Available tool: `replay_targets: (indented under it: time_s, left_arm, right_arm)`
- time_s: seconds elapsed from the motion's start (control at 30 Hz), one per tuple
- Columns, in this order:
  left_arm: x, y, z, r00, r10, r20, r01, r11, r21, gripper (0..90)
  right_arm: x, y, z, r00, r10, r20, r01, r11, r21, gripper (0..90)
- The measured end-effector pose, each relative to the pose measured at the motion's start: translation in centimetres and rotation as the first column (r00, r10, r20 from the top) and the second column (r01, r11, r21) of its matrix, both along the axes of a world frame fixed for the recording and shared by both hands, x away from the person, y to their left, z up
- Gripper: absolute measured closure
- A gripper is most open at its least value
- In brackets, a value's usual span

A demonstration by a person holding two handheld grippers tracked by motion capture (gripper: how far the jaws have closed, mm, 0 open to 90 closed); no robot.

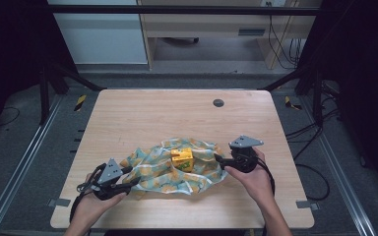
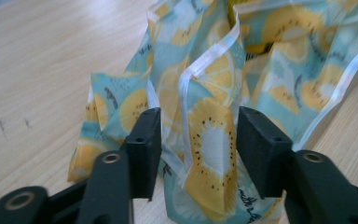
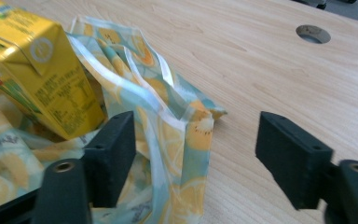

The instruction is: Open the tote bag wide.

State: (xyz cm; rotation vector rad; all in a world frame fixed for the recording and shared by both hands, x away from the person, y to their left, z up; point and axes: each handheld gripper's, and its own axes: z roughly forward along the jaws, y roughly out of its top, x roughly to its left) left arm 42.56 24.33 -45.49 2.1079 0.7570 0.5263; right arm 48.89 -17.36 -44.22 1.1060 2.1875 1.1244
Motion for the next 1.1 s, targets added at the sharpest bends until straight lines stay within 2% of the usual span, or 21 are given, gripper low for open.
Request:
replay_targets:
  time_s: [0.1,0.2,0.27,0.33,0.43,0.5,0.53,0.67,0.73,0.87,0.97,1.1]
  left_arm:
    - [-0.1,-0.1,0.5,0.9999,-0.004,0.017,0.004,0.9996,-0.028,45.5]
    - [-0.1,-0.4,1.2,0.9997,-0.007,0.022,0.008,0.9984,-0.056,41.8]
    - [-0.4,-0.7,1.7,0.9992,-0.018,0.036,0.020,0.9971,-0.073,40.5]
    - [-0.4,-0.9,2.3,0.9989,-0.020,0.043,0.023,0.9976,-0.065,39.4]
    - [-0.1,-1.0,3.1,0.9984,-0.019,0.054,0.024,0.9957,-0.090,39.0]
    - [0.4,-1.1,3.4,0.9983,-0.006,0.058,0.011,0.9964,-0.084,39.4]
    - [0.9,-1.2,3.5,0.9988,0.000,0.049,0.004,0.9974,-0.072,39.6]
    - [3.0,-1.9,3.2,0.9998,0.015,0.014,-0.015,0.9999,-0.002,40.3]
    - [4.0,-2.3,3.1,0.9999,0.012,0.008,-0.012,0.9999,0.011,41.1]
    - [5.7,-3.2,3.6,1.0000,0.002,0.001,-0.002,0.9997,0.023,43.6]
    - [6.9,-3.7,3.7,1.0000,0.005,-0.006,-0.005,0.9996,0.029,44.6]
    - [7.8,-3.9,3.8,0.9999,0.002,-0.017,-0.001,0.9998,0.020,45.3]
  right_arm:
    - [-0.1,0.1,0.8,1.0000,0.007,-0.001,-0.007,1.000,0.008,21.9]
    - [-0.4,0.2,1.4,0.9998,0.017,0.005,-0.017,1.000,0.010,20.4]
    - [-0.6,0.3,1.8,0.9997,0.021,0.011,-0.021,1.000,0.008,20.8]
    - [-0.9,0.5,2.2,0.9995,0.025,0.019,-0.026,1.000,0.009,23.9]
    - [-1.5,0.8,2.8,0.9983,0.050,0.030,-0.050,0.999,0.003,27.9]
    - [-1.9,1.0,3.0,0.9971,0.070,0.030,-0.070,0.998,0.003,29.8]
    - [-2.1,1.1,3.1,0.9971,0.070,0.031,-0.070,0.998,-0.001,31.0]
    - [-2.9,1.6,3.0,0.9959,0.088,0.022,-0.088,0.996,-0.016,40.2]
    - [-3.6,1.9,2.8,0.9928,0.119,0.015,-0.118,0.993,-0.013,46.0]
    - [-4.7,2.7,2.5,0.9855,0.170,0.008,-0.169,0.985,-0.033,50.6]
    - [-5.4,3.2,2.6,0.9791,0.203,0.008,-0.203,0.979,-0.034,48.9]
    - [-6.0,4.0,2.5,0.9692,0.246,-0.010,-0.246,0.969,-0.020,39.1]
